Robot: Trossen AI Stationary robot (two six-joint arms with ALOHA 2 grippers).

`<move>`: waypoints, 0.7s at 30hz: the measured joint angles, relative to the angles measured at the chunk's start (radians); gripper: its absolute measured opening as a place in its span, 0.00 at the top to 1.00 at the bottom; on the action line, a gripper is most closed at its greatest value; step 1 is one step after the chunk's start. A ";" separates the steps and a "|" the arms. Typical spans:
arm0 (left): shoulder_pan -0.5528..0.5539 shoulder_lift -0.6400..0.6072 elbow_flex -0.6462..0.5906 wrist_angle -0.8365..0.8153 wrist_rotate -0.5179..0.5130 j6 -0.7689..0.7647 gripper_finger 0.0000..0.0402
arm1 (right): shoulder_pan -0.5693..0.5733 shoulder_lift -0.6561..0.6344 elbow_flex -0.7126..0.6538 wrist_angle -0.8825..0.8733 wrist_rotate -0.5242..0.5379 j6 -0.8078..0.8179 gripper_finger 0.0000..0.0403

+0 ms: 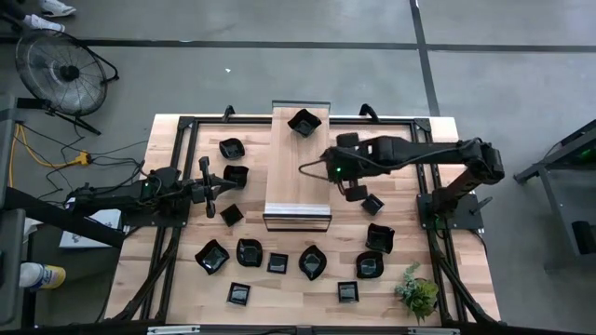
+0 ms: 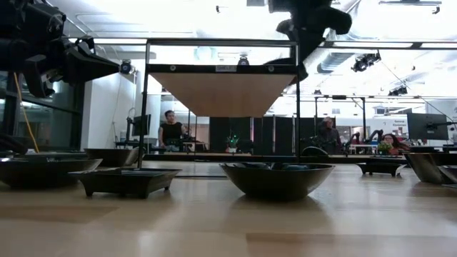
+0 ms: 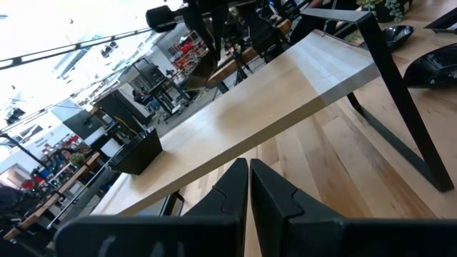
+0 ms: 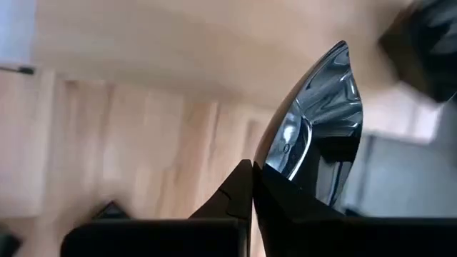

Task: Pick & Place Mini shaped plates
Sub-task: Put the leaf-shaped plate on the shelf

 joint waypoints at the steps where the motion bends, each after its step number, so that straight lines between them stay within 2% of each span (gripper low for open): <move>1: 0.000 0.000 0.000 0.000 0.000 0.000 0.97 | 0.009 0.006 0.000 0.013 0.023 -0.020 0.98; 8: 0.000 0.000 0.000 0.000 0.000 0.000 0.97 | 0.042 0.065 0.000 0.144 0.111 -0.110 0.97; 13: 0.000 0.000 0.000 0.000 0.000 0.000 0.97 | 0.045 0.113 0.011 0.249 0.136 -0.152 0.97; 21: 0.000 0.000 0.000 0.000 0.000 0.000 0.97 | 0.016 0.276 0.220 0.186 0.134 -0.151 0.99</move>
